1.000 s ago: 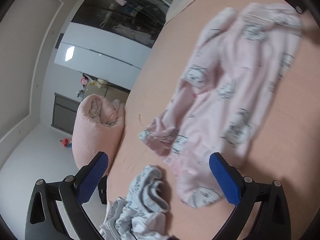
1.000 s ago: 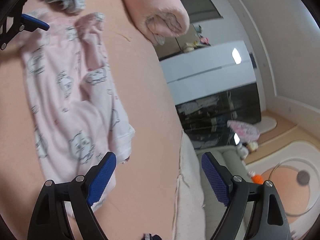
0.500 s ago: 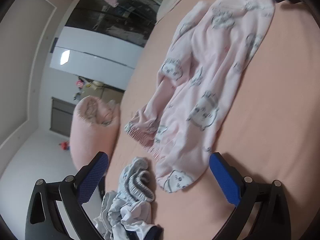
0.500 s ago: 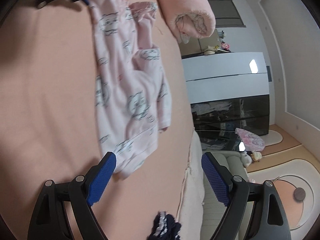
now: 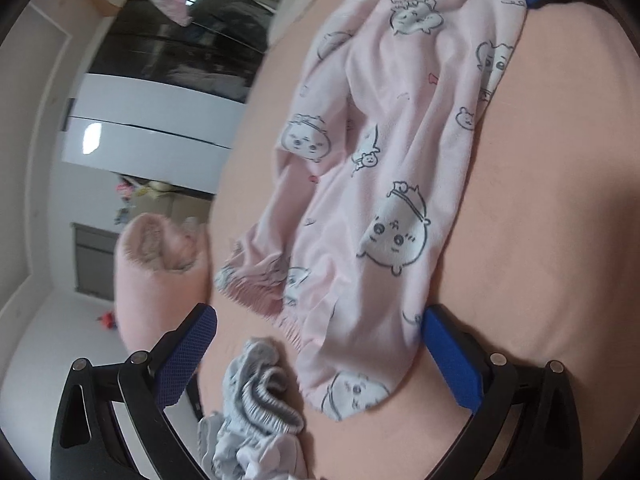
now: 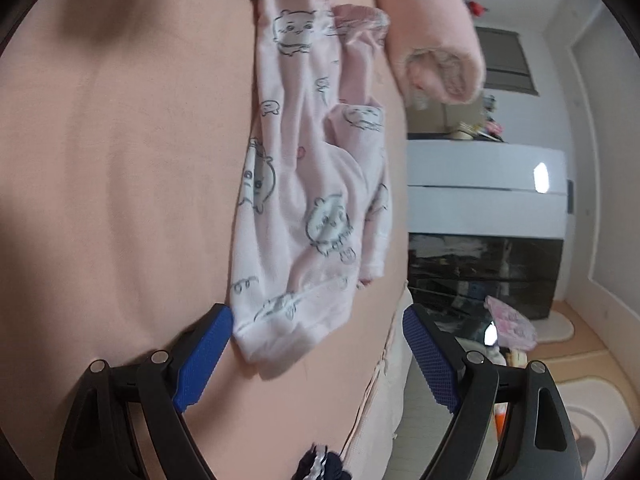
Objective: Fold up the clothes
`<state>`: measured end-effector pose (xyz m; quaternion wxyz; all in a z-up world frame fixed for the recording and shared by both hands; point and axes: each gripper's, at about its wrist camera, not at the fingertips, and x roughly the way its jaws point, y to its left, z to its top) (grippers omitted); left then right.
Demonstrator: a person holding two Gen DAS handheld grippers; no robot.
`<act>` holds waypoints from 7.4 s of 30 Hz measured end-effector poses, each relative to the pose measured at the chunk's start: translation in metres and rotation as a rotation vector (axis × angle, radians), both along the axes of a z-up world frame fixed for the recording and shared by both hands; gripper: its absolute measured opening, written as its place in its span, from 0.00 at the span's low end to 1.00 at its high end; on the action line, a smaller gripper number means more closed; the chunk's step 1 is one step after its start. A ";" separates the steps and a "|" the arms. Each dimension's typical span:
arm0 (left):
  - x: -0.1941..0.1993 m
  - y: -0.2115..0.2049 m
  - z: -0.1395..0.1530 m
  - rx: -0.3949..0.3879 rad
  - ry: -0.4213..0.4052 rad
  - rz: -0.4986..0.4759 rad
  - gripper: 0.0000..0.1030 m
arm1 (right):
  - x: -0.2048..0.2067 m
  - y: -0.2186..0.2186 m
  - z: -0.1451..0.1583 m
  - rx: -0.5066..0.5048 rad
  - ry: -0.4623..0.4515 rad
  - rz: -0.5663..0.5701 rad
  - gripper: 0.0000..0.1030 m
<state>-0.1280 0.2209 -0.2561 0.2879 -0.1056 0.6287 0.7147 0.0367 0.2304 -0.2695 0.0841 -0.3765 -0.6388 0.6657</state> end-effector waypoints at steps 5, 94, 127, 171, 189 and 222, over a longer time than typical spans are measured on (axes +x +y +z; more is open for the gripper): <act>-0.003 0.012 -0.003 -0.040 0.023 -0.019 1.00 | -0.008 -0.003 -0.005 0.040 -0.055 0.041 0.85; 0.094 -0.045 0.011 0.041 -0.076 0.142 0.03 | 0.076 -0.048 0.007 -0.058 0.026 0.067 0.02; 0.084 -0.057 -0.015 -0.128 0.233 -0.037 1.00 | 0.081 -0.038 -0.014 0.101 0.035 0.099 0.75; 0.016 -0.051 -0.061 -0.246 0.190 -0.289 0.16 | 0.014 -0.014 -0.043 0.091 -0.030 0.081 0.07; 0.036 -0.062 -0.053 -0.287 0.169 -0.114 0.02 | 0.036 -0.014 -0.018 0.104 0.058 0.135 0.03; 0.129 -0.047 -0.036 -0.089 0.098 -0.176 1.00 | 0.005 -0.020 0.079 -0.075 0.147 0.083 0.02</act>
